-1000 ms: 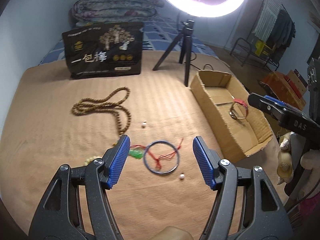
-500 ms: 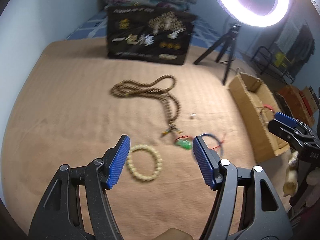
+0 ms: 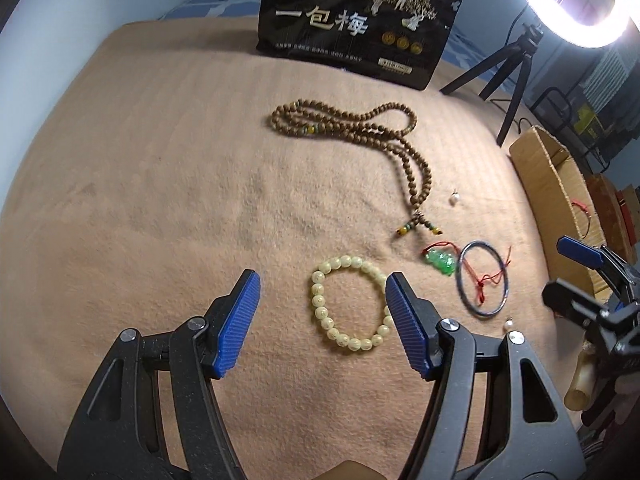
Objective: Organize jewelry
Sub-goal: 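Move the left tool back to the pale yellow bead bracelet and the right tool to the blue bangle, then close the left tool on the bead bracelet while the right tool grasps the blue bangle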
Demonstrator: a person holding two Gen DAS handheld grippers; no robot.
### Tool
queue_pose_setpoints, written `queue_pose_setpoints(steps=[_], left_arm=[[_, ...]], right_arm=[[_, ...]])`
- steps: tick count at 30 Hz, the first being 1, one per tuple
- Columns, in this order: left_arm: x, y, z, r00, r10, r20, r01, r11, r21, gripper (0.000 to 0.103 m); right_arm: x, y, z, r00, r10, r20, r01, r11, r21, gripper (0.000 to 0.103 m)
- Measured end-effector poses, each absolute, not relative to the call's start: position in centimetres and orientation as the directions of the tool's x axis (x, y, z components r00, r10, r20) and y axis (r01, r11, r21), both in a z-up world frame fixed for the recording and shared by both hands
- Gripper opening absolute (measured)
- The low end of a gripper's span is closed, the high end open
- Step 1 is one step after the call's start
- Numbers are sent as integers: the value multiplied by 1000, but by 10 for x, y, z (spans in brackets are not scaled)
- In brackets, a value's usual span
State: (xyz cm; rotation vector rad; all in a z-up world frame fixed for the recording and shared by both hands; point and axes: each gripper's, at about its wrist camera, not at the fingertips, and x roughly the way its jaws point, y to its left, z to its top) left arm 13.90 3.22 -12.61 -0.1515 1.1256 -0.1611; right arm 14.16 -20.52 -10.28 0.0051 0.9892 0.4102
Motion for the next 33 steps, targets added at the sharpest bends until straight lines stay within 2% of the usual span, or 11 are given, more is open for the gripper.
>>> queue_pose_setpoints(steps=[2, 5, 14, 23, 28, 33], left_arm=[[140, 30, -131, 412, -206, -888, 55, 978, -201, 67], [141, 29, -138, 400, -202, -894, 59, 979, -195, 60], [143, 25, -150, 380, -206, -902, 67, 979, -195, 49], [146, 21, -156, 384, -185, -905, 79, 983, -167, 44], [147, 17, -157, 393, -155, -906, 92, 987, -129, 35], [148, 20, -158, 400, -143, -906, 82, 989, -120, 19]], right_arm=[[142, -201, -109, 461, 336, -822, -351, 919, 179, 103], [142, -193, -118, 438, 324, -839, -371, 915, 160, 103], [147, -178, -135, 412, 284, -866, -396, 912, 110, 103], [155, -164, -148, 396, 222, -891, -403, 914, 48, 103], [158, -159, -157, 376, 179, -909, -409, 913, 10, 103], [161, -156, -157, 382, 160, -910, -401, 916, -7, 98]])
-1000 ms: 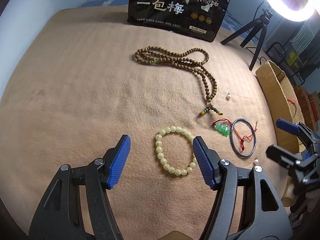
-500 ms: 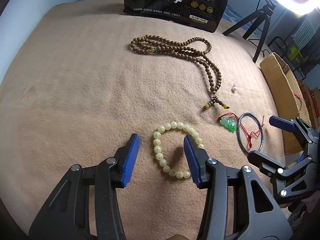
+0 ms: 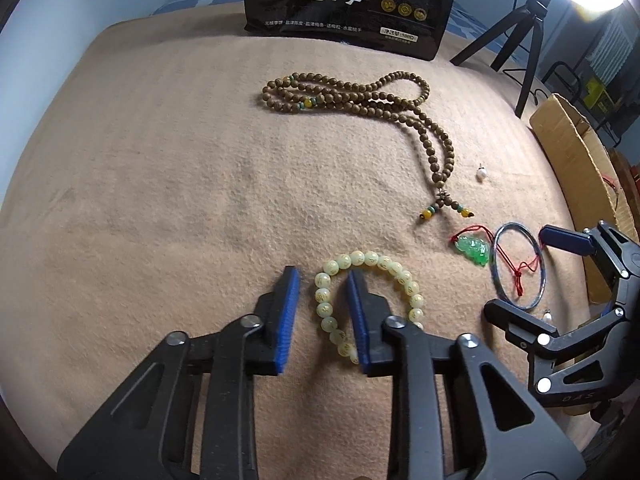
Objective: Organize jewelry
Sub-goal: 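Close the left tool on the bead bracelet while the right tool grasps the blue bangle, then carry the bead bracelet and blue bangle over the cardboard box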
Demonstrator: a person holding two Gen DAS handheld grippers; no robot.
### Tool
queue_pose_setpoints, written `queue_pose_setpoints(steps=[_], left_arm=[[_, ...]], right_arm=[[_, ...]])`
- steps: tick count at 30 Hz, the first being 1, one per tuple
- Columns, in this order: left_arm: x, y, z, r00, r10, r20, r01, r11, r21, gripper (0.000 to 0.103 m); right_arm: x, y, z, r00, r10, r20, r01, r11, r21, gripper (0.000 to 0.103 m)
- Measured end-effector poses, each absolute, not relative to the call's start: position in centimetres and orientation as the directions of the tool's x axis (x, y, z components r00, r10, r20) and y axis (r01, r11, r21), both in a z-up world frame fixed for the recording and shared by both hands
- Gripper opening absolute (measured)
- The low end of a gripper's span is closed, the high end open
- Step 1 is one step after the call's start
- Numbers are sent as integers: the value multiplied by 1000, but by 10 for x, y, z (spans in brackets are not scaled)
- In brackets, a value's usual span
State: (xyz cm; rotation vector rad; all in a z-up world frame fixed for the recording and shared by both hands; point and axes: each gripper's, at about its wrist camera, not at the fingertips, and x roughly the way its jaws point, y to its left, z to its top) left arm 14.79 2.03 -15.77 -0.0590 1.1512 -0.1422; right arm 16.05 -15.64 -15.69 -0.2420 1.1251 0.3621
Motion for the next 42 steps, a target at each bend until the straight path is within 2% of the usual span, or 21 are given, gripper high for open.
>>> queue_pose_setpoints(steps=[5, 9, 10, 42], left_arm=[[147, 18, -158, 408, -129, -904, 97, 991, -97, 9], [147, 16, -157, 413, -123, -902, 101, 991, -89, 8], [147, 16, -157, 412, -123, -903, 100, 991, -90, 8], [127, 13, -102, 489, -238, -839, 111, 971, -211, 5]], right_arm=[[163, -158, -156, 365, 174, -914, -396, 918, 17, 90], [163, -158, -153, 357, 187, -915, -391, 920, 35, 76], [163, -159, -152, 357, 190, -915, -388, 921, 40, 75], [149, -179, -106, 450, 206, -869, -346, 937, 43, 74]])
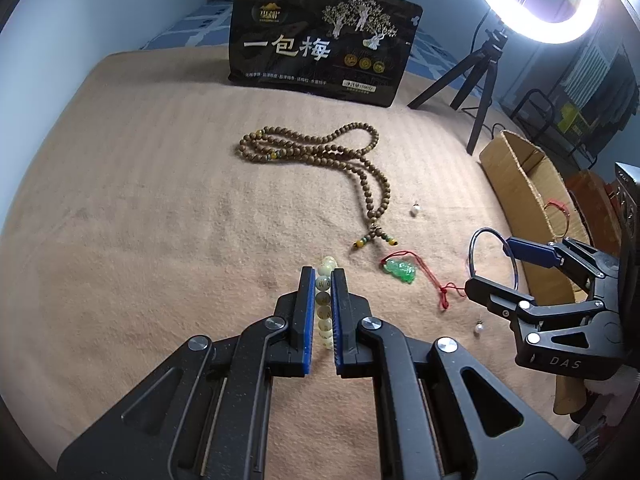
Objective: Organize jewelry
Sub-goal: 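Carry the bead bracelet and blue bangle over the cardboard box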
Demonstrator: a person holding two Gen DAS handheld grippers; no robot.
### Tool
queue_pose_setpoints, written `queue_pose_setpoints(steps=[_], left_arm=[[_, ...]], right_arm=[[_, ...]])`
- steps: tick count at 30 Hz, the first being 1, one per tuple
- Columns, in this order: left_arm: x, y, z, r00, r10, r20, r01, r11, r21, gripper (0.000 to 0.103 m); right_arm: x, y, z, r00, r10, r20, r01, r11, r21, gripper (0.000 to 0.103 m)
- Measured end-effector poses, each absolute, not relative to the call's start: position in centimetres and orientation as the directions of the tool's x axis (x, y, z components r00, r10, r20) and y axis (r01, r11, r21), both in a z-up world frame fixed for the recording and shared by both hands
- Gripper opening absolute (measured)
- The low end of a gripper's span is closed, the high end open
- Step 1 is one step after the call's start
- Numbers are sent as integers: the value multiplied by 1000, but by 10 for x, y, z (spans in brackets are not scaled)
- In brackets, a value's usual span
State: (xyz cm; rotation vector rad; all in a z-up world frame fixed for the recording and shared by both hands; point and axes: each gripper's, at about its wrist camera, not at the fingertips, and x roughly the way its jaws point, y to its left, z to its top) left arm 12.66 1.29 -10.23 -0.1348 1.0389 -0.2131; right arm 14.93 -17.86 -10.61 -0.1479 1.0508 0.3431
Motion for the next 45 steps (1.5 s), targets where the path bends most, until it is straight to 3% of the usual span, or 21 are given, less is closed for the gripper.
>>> queue_pose_setpoints(steps=[15, 45], left_arm=[[115, -7, -69, 525, -308, -793, 164, 951, -262, 5], [97, -137, -26, 489, -495, -718, 378, 863, -336, 5]], right_arm=[[141, -213, -83, 511, 197, -837, -302, 953, 39, 74], [114, -332, -48, 597, 125, -793, -104, 992, 77, 74]])
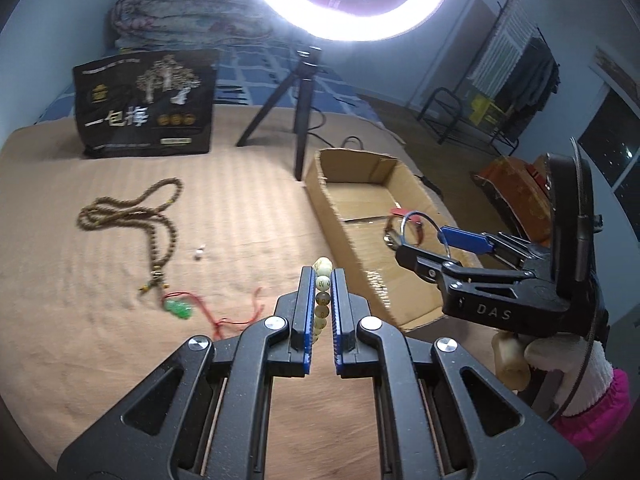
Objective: Organize jewelry
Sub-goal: 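Carry the bead bracelet and blue bangle over the cardboard box, then open the left tool releasing the bracelet while the right tool drops the bangle into the box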
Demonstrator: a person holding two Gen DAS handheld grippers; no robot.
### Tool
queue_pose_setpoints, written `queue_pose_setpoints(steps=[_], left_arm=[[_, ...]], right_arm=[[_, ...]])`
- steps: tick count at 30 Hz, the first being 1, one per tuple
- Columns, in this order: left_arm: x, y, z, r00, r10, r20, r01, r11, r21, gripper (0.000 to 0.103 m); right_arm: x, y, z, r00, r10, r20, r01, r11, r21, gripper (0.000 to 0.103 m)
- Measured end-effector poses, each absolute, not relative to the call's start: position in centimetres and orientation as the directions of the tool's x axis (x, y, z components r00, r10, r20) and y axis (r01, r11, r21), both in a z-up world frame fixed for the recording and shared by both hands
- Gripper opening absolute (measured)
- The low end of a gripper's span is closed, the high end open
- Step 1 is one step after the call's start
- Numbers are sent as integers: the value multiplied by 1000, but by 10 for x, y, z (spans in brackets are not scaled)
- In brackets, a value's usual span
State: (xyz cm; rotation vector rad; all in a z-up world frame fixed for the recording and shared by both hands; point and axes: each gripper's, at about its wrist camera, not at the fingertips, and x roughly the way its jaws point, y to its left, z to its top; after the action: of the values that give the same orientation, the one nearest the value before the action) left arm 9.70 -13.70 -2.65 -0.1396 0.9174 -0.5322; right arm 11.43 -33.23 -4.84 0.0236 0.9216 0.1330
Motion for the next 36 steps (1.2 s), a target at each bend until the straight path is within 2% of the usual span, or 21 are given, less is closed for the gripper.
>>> queue_pose_setpoints(steps=[20, 36], left_arm=[[95, -221, -29, 428, -574, -698, 461, 803, -377, 5], [105, -241, -55, 387, -554, -737, 465, 808, -363, 5]], right_arm=[[127, -392, -53, 607, 106, -788, 25, 988, 152, 74], [140, -407, -72, 583, 95, -807, 66, 984, 164, 74]])
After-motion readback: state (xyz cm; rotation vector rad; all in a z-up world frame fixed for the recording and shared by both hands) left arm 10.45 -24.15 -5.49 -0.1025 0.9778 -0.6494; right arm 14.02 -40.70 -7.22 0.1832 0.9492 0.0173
